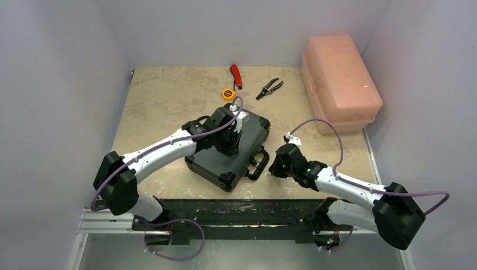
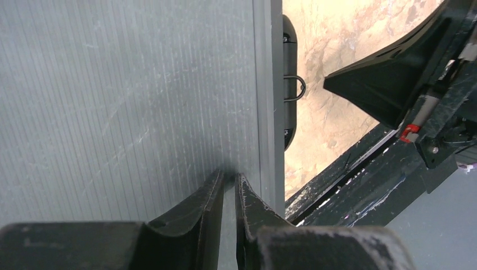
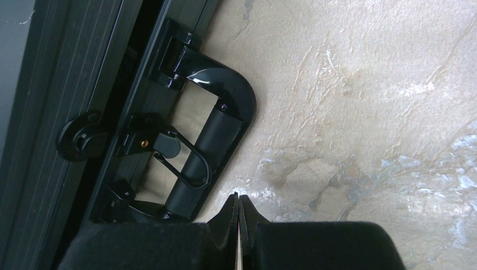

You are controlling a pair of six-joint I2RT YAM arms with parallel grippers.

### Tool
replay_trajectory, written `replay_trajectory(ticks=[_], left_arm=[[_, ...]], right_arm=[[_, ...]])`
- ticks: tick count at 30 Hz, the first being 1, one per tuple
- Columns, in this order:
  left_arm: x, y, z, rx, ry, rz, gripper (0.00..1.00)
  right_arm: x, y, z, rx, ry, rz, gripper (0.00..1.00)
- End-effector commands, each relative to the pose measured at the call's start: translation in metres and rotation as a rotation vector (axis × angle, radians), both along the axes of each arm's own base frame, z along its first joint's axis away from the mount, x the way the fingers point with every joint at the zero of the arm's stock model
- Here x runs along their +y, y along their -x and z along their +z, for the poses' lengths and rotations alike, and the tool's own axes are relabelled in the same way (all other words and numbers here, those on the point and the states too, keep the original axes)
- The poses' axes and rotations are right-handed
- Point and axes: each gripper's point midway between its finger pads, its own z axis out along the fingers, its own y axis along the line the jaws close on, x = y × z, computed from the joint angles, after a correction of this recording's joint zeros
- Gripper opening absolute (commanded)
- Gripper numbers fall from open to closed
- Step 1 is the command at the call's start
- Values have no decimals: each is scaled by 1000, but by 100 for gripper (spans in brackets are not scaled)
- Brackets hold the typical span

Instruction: Pack up texas hold em set

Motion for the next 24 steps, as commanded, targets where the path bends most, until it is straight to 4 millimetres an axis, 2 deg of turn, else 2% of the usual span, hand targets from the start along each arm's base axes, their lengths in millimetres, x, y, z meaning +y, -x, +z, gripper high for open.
replay_trajectory(ticks=[1, 7, 14, 24], left_arm=[[-9, 5, -8, 20, 16, -5, 12], [-3, 18, -27, 52, 6, 5, 11], [8, 37, -53, 98, -3, 23, 10], [20, 55, -69, 128, -16, 32, 10]], right_arm=[[13, -11, 9, -37, -39, 18, 0], [19, -15, 4, -25, -35, 30, 0], [26, -21, 8, -32, -36, 41, 0], [32, -26, 11, -32, -34, 53, 0]])
